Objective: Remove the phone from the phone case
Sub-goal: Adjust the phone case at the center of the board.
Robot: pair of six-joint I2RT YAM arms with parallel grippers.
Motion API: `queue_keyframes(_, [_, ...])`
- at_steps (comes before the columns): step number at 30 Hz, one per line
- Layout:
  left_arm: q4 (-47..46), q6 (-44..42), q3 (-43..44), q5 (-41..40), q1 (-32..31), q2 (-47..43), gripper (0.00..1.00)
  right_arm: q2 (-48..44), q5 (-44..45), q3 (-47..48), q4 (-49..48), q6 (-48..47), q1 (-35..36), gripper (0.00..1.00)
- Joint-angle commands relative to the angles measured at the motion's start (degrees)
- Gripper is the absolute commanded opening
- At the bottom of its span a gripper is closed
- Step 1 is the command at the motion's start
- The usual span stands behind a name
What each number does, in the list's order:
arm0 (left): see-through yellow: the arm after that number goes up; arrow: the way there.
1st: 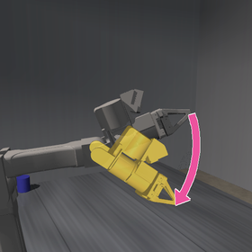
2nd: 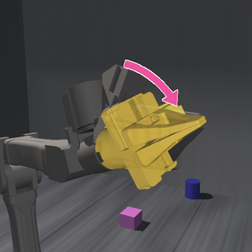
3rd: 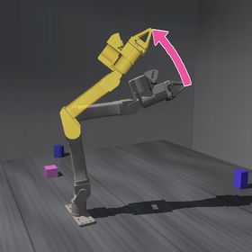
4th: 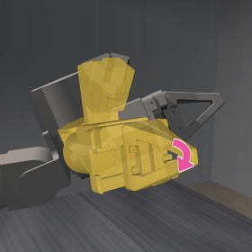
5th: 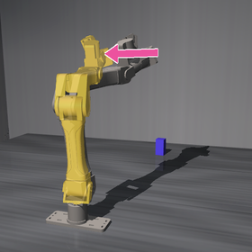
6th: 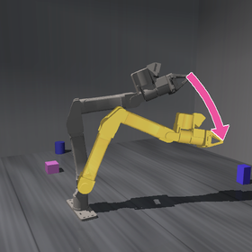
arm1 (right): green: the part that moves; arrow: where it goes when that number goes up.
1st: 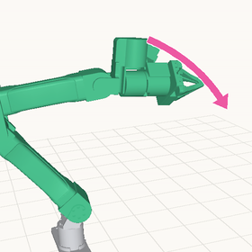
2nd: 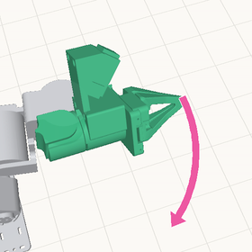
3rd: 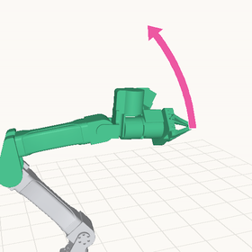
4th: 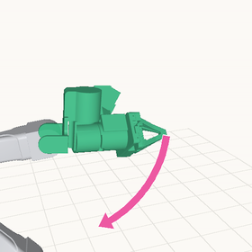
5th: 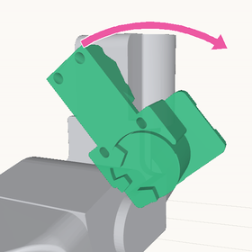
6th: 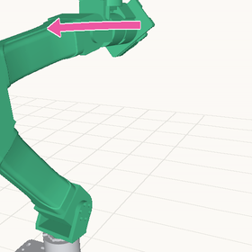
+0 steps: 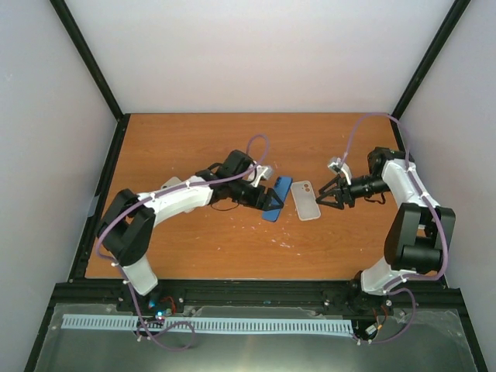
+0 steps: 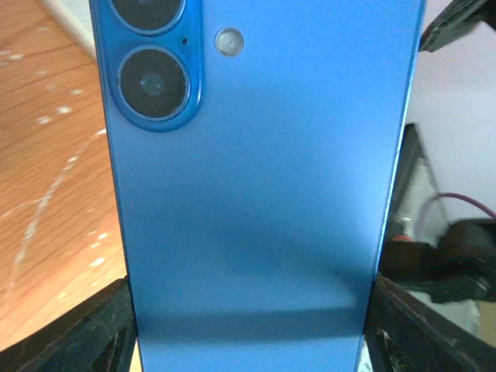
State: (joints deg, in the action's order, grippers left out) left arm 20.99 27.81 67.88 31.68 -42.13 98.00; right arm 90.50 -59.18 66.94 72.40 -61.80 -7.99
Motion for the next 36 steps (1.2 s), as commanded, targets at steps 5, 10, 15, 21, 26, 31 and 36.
queue_keyframes(5, [-13.54, -5.42, -2.51, 24.81, 5.18, -0.01, 0.57, -6.22, 4.6, 5.37, 10.95, -35.23, 1.53, 0.55])
queue_keyframes(10, [-5.23, -10.64, 0.49, 31.91, 6.53, 2.78, 0.58, -17.65, 16.54, 1.72, -6.42, -34.08, 10.97, 0.56])
queue_keyframes(15, [2.42, -15.33, 3.68, 29.91, 6.58, 3.35, 0.58, -22.22, 25.15, -0.35, -18.37, -34.94, 20.54, 0.54])
queue_keyframes(21, [7.64, -17.97, 6.19, 31.0, 6.45, 5.24, 0.58, -20.81, 35.58, 1.25, -19.61, -38.6, 31.3, 0.52])
queue_keyframes(26, [12.49, -20.78, 7.98, 29.41, 6.13, 5.1, 0.58, -17.24, 42.85, 1.14, -21.11, -38.16, 37.8, 0.5])
queue_keyframes(31, [15.54, -22.69, 8.39, 26.06, 5.54, 5.33, 0.57, -14.03, 49.23, 0.13, -20.9, -40.33, 42.24, 0.41])
queue_keyframes(36, [16.07, -23.2, 8.05, 24.58, 4.88, 6.2, 0.57, -12.65, 55.11, -1.07, -20.29, -42.98, 46.32, 0.31])
